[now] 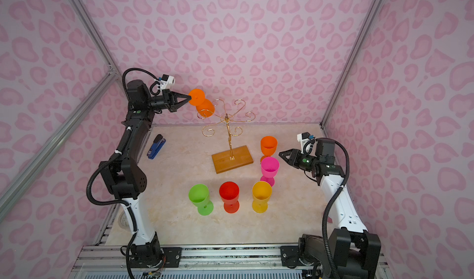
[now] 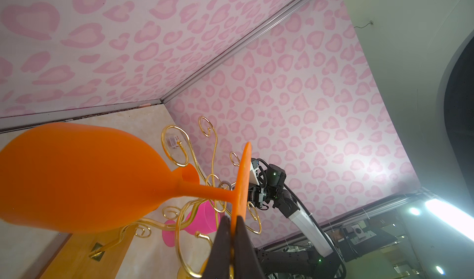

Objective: Take the wine glass off the wine glass rack
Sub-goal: 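Pull the held orange glass back away from the rack with the left gripper, then move the right gripper toward the orange glass bowl held by the left gripper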

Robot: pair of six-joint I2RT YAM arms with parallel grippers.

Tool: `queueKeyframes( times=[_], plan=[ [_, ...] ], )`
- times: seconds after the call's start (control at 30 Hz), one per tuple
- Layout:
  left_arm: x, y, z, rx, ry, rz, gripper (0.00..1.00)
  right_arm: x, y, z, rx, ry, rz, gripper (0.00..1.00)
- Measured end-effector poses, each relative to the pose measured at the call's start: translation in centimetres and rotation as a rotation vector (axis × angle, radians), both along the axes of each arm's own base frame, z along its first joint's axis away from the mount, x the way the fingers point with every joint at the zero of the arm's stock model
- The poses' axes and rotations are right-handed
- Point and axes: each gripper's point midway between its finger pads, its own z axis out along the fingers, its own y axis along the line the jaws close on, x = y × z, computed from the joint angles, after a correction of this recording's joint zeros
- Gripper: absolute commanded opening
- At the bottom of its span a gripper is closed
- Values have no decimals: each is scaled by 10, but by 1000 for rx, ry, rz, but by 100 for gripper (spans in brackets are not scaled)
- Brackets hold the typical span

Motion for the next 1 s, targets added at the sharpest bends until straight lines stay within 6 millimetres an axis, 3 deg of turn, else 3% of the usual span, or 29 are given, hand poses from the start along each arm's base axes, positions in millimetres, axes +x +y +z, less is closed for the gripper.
queueKeyframes(
  times=[0.17, 0.33, 0.5, 0.6, 0.87, 1.0],
  plan=[
    [2, 39, 1, -2, 15, 93, 2, 0, 0, 1, 1, -2, 1, 30],
    [-15, 67, 26, 3, -32, 176, 2, -1, 0, 4, 2, -8, -3, 30],
    [-46, 65, 66, 4, -141, 215, 2, -1, -1, 19, 4, -56, -24, 30],
    [-66, 62, 90, -21, -193, 239, 2, -1, -1, 38, 13, -122, -36, 29],
    [-129, 52, 164, -208, -332, 265, 3, -3, 4, 101, 128, -358, -56, 28],
    [-152, 36, 189, -381, -323, 189, 3, -4, 16, 140, 214, -486, -26, 28]
  ],
)
